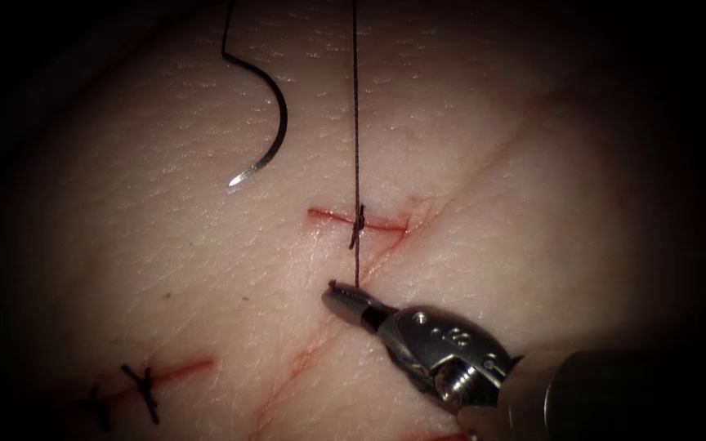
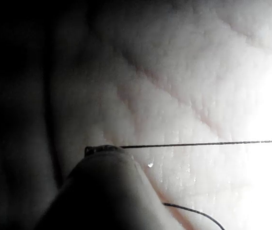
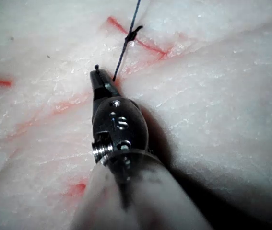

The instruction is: Wound Closure

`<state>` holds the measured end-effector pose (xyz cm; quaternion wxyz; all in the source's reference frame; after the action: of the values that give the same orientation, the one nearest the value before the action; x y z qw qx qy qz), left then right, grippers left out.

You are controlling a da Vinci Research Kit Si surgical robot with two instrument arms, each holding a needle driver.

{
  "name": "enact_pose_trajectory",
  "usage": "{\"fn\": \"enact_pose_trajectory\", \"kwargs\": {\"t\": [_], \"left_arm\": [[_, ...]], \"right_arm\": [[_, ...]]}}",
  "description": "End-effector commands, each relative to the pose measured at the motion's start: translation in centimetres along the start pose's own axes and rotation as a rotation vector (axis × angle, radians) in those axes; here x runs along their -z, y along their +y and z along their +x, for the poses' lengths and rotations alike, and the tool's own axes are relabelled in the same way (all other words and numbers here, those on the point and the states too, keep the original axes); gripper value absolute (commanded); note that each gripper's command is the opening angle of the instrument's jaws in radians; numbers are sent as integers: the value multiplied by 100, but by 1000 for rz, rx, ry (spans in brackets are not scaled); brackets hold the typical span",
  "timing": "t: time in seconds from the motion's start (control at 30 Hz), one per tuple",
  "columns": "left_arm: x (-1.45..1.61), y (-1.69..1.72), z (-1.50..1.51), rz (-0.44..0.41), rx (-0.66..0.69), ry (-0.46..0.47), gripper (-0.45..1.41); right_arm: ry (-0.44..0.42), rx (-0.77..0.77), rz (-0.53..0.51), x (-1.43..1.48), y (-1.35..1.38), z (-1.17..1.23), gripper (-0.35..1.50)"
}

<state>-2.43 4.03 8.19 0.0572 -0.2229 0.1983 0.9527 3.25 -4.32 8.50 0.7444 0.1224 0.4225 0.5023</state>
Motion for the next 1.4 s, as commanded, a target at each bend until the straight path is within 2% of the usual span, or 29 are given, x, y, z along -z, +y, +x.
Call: {"fn": "enact_pose_trajectory", "kwargs": {"t": [0.03,0.07,0.1,0.13,0.17,0.23,0.3,0.4,0.43,0.47,0.57,0.7,0.73,0.9,1.07,1.2,1.33,1.4], "left_arm": [[-7,-3,4,2,-1,4,-45],[-6,-2,4,1,-2,5,-45],[-4,1,4,-1,-4,8,-45],[1,6,5,-6,-7,15,-45],[6,10,6,-10,-10,21,-45],[14,17,8,-29,-10,29,-45],[26,26,10,-59,0,40,-45],[48,39,11,-81,16,57,-45],[65,46,11,-98,23,69,-45],[65,46,11,-98,23,69,-45],[116,61,10,-112,43,100,-45],[157,62,12,-100,66,120,-45],[180,60,15,-88,83,131,-45],[237,55,34,-40,113,139,-45],[256,65,62,-25,97,123,-45],[254,74,71,-14,78,123,-45],[260,71,72,-14,77,126,-45],[264,68,73,-10,70,129,-45]], "right_arm": [[7,-3,14,-6,-5,-7,-35],[19,-5,23,-5,-5,-6,-35],[42,-9,39,-5,-5,-3,-15],[60,4,50,-3,-5,1,79],[61,60,49,-2,-5,4,103],[63,114,55,3,-5,9,114],[72,194,60,10,-5,16,118],[97,240,72,22,-5,26,125],[97,258,79,30,-3,31,130],[97,258,79,30,-3,31,130],[93,307,88,39,3,43,140],[91,316,110,37,12,56,141],[91,317,154,32,19,62,133],[62,347,175,17,47,74,131],[-6,349,148,7,68,86,138],[17,364,156,1,72,90,131],[22,364,151,-15,72,91,146],[25,364,154,-22,71,91,146]]}}
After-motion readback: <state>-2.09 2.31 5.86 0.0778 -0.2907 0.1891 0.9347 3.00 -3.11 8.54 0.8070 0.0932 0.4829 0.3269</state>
